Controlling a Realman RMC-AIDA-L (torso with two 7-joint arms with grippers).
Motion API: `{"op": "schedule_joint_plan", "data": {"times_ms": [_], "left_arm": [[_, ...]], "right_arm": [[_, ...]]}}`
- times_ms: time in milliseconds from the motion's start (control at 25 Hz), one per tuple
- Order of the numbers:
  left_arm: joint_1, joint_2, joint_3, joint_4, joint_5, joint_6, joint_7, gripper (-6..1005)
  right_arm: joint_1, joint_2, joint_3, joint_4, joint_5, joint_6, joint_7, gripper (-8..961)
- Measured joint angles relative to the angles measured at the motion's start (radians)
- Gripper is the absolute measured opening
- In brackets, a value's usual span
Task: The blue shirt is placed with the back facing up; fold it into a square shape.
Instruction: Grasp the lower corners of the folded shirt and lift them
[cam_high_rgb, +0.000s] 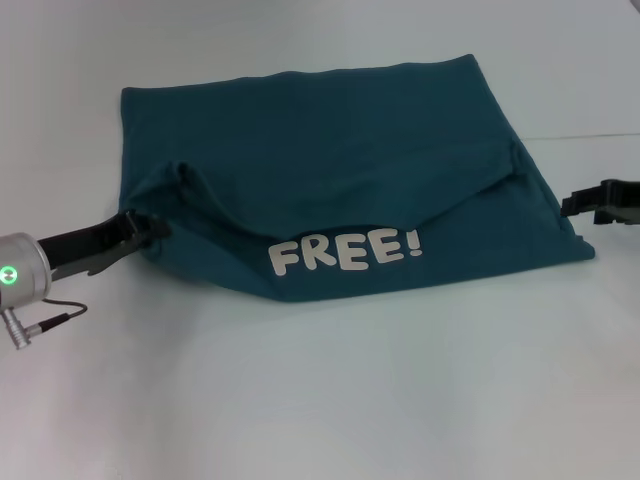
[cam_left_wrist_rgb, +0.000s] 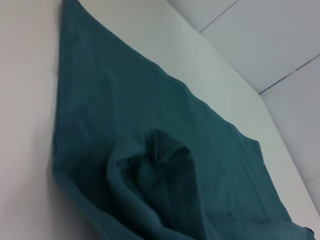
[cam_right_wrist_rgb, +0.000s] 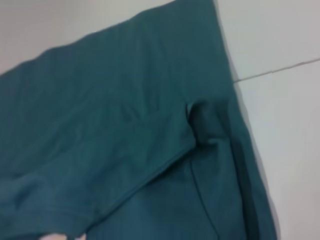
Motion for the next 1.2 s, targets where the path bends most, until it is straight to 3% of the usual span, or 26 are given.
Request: {"op": "schedule_joint_plan", "data": {"times_ms": [320,1200], "left_arm": [[0.000,-0.002,0.000,-0.004,-0.007,0.000,-0.001,51],[0.000,-0.008,0.000,-0.005,0.000,0.000,-0.011,51]], "right_arm": [[0.015,0.006,-0.103,0.058,-0.006,0.079,0.001,583],[0.023,0.029,-0.142,0.084,-0.043,0.173,0.001,585]]}}
